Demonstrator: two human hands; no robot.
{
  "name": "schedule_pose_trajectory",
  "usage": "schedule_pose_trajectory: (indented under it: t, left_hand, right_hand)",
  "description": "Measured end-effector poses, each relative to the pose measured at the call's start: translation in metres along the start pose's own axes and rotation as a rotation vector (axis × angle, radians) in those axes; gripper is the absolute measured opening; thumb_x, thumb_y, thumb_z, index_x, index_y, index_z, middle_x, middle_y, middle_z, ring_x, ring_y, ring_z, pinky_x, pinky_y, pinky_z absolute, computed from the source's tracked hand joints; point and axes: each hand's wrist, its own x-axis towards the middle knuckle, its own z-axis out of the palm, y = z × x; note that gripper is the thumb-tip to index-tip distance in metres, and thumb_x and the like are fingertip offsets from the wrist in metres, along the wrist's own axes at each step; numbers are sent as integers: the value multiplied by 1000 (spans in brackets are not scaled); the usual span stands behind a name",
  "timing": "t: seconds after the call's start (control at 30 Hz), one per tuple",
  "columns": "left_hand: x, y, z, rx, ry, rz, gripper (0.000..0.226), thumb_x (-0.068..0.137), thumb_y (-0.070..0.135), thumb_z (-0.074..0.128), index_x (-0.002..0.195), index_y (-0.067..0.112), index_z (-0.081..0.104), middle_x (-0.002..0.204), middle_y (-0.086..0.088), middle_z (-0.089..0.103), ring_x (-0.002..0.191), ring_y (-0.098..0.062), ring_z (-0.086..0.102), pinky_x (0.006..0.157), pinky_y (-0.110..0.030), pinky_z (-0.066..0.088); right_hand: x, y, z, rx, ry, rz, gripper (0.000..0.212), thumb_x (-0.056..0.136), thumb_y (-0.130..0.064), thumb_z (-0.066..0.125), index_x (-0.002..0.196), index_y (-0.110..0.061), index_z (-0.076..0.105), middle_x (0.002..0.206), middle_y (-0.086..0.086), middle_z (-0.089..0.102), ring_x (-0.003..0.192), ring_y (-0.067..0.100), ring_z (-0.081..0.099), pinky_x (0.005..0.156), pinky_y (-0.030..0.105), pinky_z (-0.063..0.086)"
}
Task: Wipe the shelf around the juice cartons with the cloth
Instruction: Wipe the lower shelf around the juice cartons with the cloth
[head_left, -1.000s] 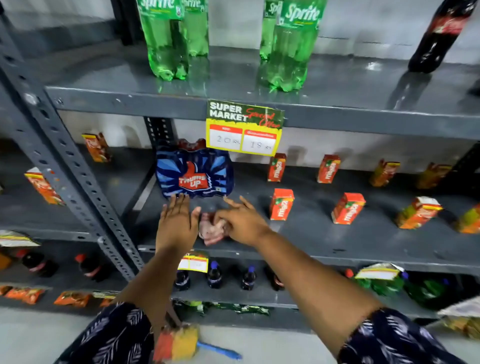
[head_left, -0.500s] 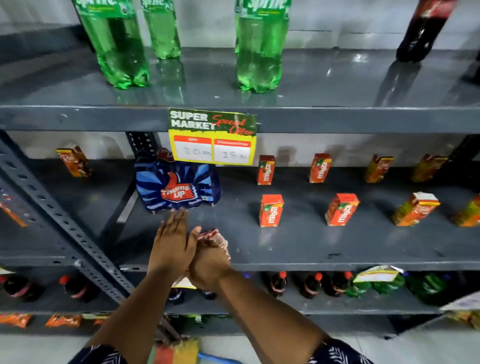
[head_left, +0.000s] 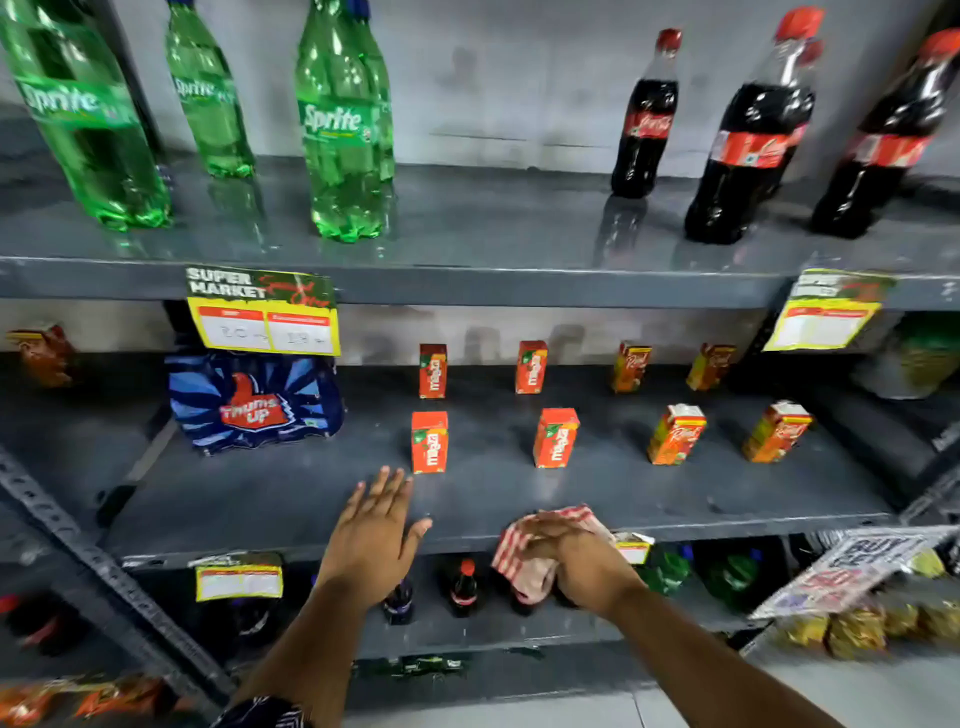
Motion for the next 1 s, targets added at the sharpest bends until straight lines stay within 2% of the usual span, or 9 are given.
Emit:
schedule_pose_trajectory:
  t: [0.1,0.2,0.27,0.4,0.5,0.67,0.77,0.9,1.0]
  left_hand:
    - [-3,30,-16,77,26,109,93,80,67,-15,150,13,15,160,-3,13,147,-17,-1,118,-35,-6]
    - [-2,70,-40,162,142,171,86,87,62,-8,149,10,21,157,-7,20,147,-22,7,119,-40,1]
    - [3,103,-59,239,207,236,77,92,59,4,148,9,19,157,-9,20,146,-23,7,119,-43,6]
    - [18,171,-102,316,378,384,70,95,54,22,146,6,26,154,-12,29,144,-25,18,117,-46,18]
    - [30,213,-141,348,518,433,69,96,52,25,147,7,22,156,-13,22,146,-25,13,119,-45,11]
    - [49,244,-211,373,654,398,70,95,50,30,149,7,16,157,-12,19,147,-25,8,118,-43,5]
    - [61,241,-246,374,709,298,71,95,50,29,149,8,13,158,-11,15,147,-25,5,119,-43,2]
    - [79,229,-279,348,796,218,69,95,51,26,148,7,21,158,-11,19,147,-22,7,119,-42,4]
    - [87,224,-293,338,841,187,68,95,51,26,148,8,21,157,-11,20,147,-20,6,119,-41,3]
  right_hand:
    - [-34,36,-26,21,-19,25,35,71,-8,59,101,-17,74,120,0,68,116,14,59,104,14,34]
    - [-66,69,-55,-76,-59,93,33,75,-15,56,102,-23,72,119,-2,67,113,16,60,99,22,43]
    - [-87,87,-77,-141,15,146,37,77,-16,53,111,-25,68,124,-2,64,116,18,58,99,27,44]
    - [-128,94,-144,-191,423,86,55,60,-13,50,111,-24,66,112,4,69,104,27,62,89,37,52]
    - [-166,90,-207,-377,767,7,50,60,-20,50,108,-19,66,104,5,68,92,29,62,79,38,52]
    - [-197,97,-317,-558,1151,71,46,66,-16,50,112,-15,60,105,11,66,106,35,56,88,48,45]
    - [-184,106,-370,-599,1139,175,48,65,-5,56,112,-14,58,105,11,67,111,36,54,88,49,45]
    - [-153,129,-414,-581,1014,381,46,69,8,58,110,-11,52,107,17,62,97,39,57,73,47,49]
    - [-130,156,-418,-382,749,499,37,82,0,46,116,-16,46,111,19,61,100,38,59,78,45,51]
